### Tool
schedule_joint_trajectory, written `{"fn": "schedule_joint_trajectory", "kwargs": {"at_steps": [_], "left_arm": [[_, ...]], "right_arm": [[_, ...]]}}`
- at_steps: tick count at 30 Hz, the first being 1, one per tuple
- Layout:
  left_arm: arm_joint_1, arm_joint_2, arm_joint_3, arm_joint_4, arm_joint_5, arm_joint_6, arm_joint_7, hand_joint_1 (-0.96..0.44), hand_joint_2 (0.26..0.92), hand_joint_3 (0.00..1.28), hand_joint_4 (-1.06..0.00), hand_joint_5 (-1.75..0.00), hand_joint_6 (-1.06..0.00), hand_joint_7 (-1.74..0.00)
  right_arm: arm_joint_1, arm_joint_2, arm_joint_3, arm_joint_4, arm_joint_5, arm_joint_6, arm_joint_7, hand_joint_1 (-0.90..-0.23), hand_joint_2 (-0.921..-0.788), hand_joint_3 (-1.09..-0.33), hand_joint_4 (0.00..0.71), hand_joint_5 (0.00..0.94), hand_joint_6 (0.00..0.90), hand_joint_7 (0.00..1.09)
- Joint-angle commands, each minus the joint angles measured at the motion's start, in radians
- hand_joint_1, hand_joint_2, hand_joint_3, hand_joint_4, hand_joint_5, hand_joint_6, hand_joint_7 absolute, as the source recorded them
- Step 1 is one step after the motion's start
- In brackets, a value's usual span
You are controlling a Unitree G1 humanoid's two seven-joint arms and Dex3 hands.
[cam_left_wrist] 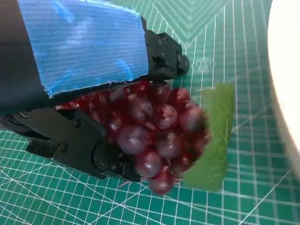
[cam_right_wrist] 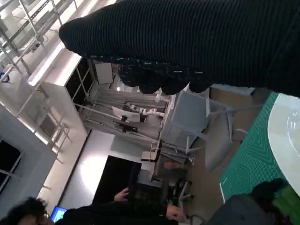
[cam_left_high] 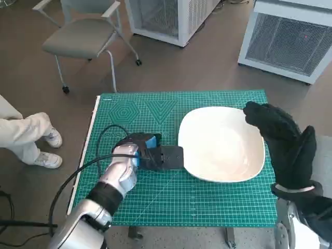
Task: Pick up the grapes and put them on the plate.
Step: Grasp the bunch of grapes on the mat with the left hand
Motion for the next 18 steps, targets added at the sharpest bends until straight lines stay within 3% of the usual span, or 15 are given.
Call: {"fn": "schedule_joint_trajectory", "kwargs": {"at_steps": [1, 18], "left_arm": [[-0.014, -0.016, -0.011, 0.048, 0.001, -0.020, 0.018, -0.07, 0.784, 0.01, -0.10, 0.00, -0.28, 0.00], [-0.020, -0.021, 0.008, 0.115, -0.040, -0.054, 0.057, -0.07, 0.789, 0.01, -0.10, 0.00, -0.31, -0.01]], "right_arm": [[0.027, -0.001, -0.002, 0.000, -0.004, 0.019, -0.005, -0.493, -0.921, -0.595, 0.313, 0.399, 0.163, 0.89], [0.033, 0.000, -0.004, -0.003, 0.000, 0.024, -0.004, -0.494, -0.921, -0.595, 0.315, 0.395, 0.164, 0.89]]}}
